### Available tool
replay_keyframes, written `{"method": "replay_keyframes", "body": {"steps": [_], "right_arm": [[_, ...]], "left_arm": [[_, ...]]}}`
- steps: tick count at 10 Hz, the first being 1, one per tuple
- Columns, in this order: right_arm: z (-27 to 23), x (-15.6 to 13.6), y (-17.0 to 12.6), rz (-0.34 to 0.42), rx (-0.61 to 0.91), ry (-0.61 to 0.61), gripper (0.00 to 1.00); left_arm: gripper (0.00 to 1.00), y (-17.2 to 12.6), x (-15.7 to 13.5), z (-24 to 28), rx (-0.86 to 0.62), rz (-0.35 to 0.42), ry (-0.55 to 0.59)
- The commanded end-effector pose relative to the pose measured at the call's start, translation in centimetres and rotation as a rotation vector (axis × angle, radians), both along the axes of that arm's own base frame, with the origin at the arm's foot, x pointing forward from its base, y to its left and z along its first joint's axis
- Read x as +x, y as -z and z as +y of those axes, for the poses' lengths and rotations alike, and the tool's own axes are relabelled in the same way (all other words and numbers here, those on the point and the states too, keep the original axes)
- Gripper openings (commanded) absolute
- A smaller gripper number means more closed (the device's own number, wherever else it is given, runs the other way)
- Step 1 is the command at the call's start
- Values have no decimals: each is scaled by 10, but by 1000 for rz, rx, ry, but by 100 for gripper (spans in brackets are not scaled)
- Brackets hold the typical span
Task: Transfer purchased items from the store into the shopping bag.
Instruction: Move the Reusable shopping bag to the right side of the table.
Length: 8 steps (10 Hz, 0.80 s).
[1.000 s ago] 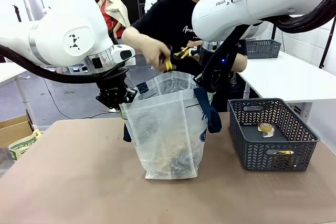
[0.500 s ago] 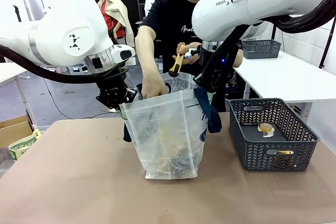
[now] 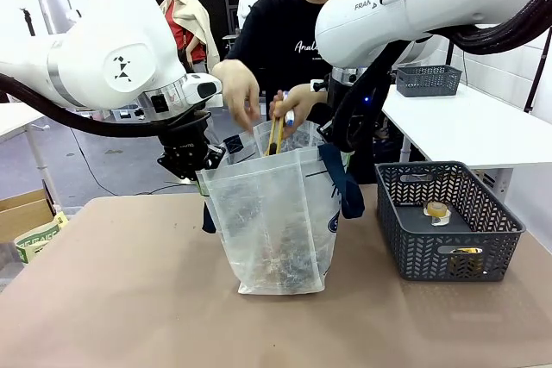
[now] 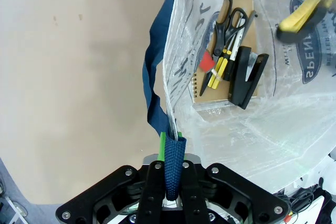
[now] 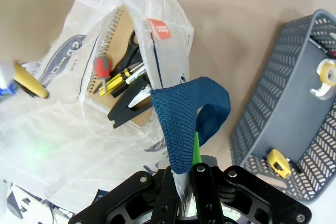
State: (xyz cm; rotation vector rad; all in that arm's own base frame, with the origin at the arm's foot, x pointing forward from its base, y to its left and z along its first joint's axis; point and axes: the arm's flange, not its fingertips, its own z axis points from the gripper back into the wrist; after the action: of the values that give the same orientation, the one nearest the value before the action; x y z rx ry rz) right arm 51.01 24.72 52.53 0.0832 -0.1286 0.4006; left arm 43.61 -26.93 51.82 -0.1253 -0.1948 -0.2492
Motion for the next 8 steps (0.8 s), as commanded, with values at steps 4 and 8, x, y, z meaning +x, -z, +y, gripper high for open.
{"method": "replay_keyframes", "body": {"steps": [4, 8], "right_arm": [[-3, 2, 0, -1, 0, 2, 0], [-3, 2, 0, -1, 0, 2, 0]], "left_arm": [[0, 0, -3, 4, 7, -2, -12], [0, 0, -3, 4, 7, -2, -12]]}}
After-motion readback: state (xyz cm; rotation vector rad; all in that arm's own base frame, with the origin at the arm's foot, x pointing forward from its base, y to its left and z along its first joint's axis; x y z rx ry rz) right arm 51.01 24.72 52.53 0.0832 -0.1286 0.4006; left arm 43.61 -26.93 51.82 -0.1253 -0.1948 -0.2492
